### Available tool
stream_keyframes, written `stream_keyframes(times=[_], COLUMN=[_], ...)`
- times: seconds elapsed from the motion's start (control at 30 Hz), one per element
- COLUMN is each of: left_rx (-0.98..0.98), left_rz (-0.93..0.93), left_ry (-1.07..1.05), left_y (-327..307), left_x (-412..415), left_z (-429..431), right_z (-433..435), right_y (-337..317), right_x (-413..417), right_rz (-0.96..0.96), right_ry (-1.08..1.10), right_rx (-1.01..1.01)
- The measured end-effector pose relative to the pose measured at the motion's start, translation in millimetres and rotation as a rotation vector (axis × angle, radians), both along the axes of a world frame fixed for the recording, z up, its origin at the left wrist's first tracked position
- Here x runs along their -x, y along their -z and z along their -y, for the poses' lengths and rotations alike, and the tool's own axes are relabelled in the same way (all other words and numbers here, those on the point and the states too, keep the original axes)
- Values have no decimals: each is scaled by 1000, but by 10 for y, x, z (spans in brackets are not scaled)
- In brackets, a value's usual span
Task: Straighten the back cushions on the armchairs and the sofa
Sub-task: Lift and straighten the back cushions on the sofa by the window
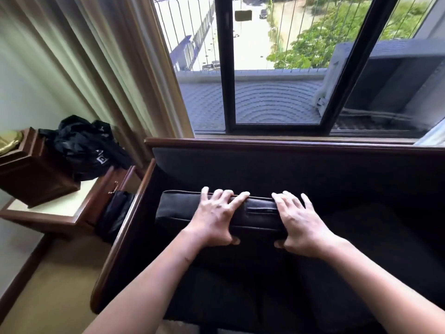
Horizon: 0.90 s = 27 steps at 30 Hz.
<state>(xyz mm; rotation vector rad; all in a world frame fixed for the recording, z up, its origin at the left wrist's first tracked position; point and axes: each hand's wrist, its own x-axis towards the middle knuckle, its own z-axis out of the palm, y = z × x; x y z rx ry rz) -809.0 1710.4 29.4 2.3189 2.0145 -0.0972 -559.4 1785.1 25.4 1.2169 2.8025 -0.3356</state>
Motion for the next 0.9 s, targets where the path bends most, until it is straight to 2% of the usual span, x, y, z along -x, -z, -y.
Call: stream_keyframes(times=[0.07,0.17,0.2,0.27,0.37,0.5,0.7,0.9], left_rx=[37,85,93,65,-47,-31,-106,-266], left_rz=[-61,-44,47,348,742,1126,1343,1311], left_ry=[-96,-250,-292,-345,-464,-626,-675,-447], left_y=[-37,-58,-44,-9,96,337,295,-216], left_x=[282,760,913,1149,1338,1293,963,676], left_z=[113,289,343,425,520,651,663,461], right_z=[41,164,204,264,269,264,286,237], right_y=[-81,-93,-72,-24,73,193,185,122], right_x=[260,706,831,995,975,714,471,35], right_rz=[106,77,53,1,-92,-166,-308,-508], right_ry=[-49,-78,-69,-46,-16,2,55,241], right_rx=[-41,-74,-91,-130,-177,-210,-202,-58])
